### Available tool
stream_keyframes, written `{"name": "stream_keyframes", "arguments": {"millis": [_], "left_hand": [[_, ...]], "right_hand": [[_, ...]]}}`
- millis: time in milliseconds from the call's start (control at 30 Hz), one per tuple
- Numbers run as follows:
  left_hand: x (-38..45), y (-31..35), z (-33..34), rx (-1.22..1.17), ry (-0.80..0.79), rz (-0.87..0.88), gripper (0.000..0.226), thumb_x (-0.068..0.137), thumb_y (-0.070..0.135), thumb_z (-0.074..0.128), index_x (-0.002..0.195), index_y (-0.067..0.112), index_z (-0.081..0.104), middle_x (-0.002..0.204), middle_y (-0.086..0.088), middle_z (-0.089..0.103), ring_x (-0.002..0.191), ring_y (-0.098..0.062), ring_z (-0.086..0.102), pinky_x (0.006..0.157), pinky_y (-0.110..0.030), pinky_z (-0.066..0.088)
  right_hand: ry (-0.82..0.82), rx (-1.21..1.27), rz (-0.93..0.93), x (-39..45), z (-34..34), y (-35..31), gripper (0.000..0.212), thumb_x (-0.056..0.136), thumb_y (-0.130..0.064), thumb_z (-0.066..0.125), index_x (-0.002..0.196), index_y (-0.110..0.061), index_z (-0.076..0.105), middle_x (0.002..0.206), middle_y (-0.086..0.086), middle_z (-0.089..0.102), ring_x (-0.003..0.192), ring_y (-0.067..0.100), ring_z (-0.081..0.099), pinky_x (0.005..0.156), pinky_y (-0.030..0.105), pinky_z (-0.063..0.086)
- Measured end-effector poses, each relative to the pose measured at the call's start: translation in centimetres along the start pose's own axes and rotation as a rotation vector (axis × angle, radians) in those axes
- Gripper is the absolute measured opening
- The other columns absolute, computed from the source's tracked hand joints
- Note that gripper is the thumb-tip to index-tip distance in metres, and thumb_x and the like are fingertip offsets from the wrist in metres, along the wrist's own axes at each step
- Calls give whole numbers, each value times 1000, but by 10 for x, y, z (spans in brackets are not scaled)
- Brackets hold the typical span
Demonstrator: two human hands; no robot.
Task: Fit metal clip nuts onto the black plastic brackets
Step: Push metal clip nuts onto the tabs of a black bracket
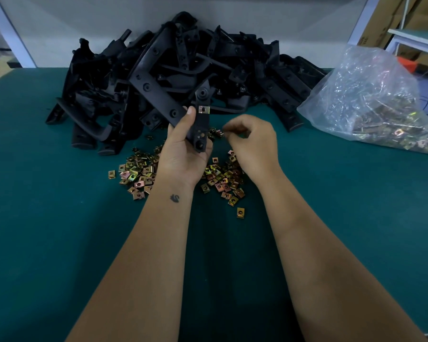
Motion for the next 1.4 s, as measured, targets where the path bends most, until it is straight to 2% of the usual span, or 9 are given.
{"name": "stream_keyframes", "arguments": {"millis": [100,200,500,667,833,1000,1233,1333,1400], "left_hand": [[1,0,-1,4,4,3,21,94,17,65,110,15,51,74,3,57,50,-6,51,47,-18,42],[1,1,-2,3,7,9,21,94,18,66,110,16,53,74,3,58,50,-6,52,48,-19,42],[0,4,-2,-9,20,45,24,93,17,67,112,16,52,77,4,55,50,-6,50,50,-19,42],[0,10,-4,-67,11,57,29,92,17,67,116,15,50,83,2,55,54,-7,50,49,-20,43],[0,13,-5,-92,37,63,30,92,17,67,118,15,53,84,1,58,59,-7,50,50,-19,43],[0,12,-6,-64,50,66,28,93,18,66,118,14,54,83,1,58,60,-8,48,51,-20,43],[1,11,-6,-60,53,66,29,92,18,67,117,14,51,78,2,57,56,-8,48,50,-21,41],[2,11,-7,-51,58,65,30,91,19,67,116,14,52,78,1,56,57,-8,48,51,-21,41],[3,10,-7,-46,62,59,30,92,20,67,117,14,51,77,1,55,55,-9,47,49,-21,40]], "right_hand": [[25,207,84,0,-4,-3,26,82,-4,74,92,-25,65,82,-8,70,72,-2,62,66,10,46],[26,332,99,0,-6,-3,36,80,7,72,102,-20,65,84,-6,69,77,-2,63,79,17,51],[64,377,142,3,-7,1,26,86,2,69,89,-23,71,89,-4,73,86,4,68,80,15,51],[-3,-145,123,1,-5,6,27,93,-11,62,118,-19,69,116,-4,66,113,12,57,94,19,43],[-322,-521,-120,-4,7,-5,24,84,-22,64,100,-34,76,122,-9,60,123,21,37,88,22,13],[-415,-553,-106,-6,13,-7,13,88,-29,67,92,-37,76,118,-10,60,123,21,34,83,27,12],[-416,-461,-70,-7,9,-8,13,87,-18,69,84,-31,67,84,-14,61,104,15,50,89,32,32],[-275,-120,17,-5,5,-11,17,85,-7,70,82,-23,66,73,-16,60,70,-4,56,71,16,46],[-185,154,115,-4,0,-11,18,86,-1,67,84,-18,67,72,-8,64,61,-1,58,63,14,47]]}}
Point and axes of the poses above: each hand's wrist, its own x-axis towards the middle knuckle, its own z-axis out of the palm, y = z × x, the point moved 3 cm from there along x, towards the middle knuckle
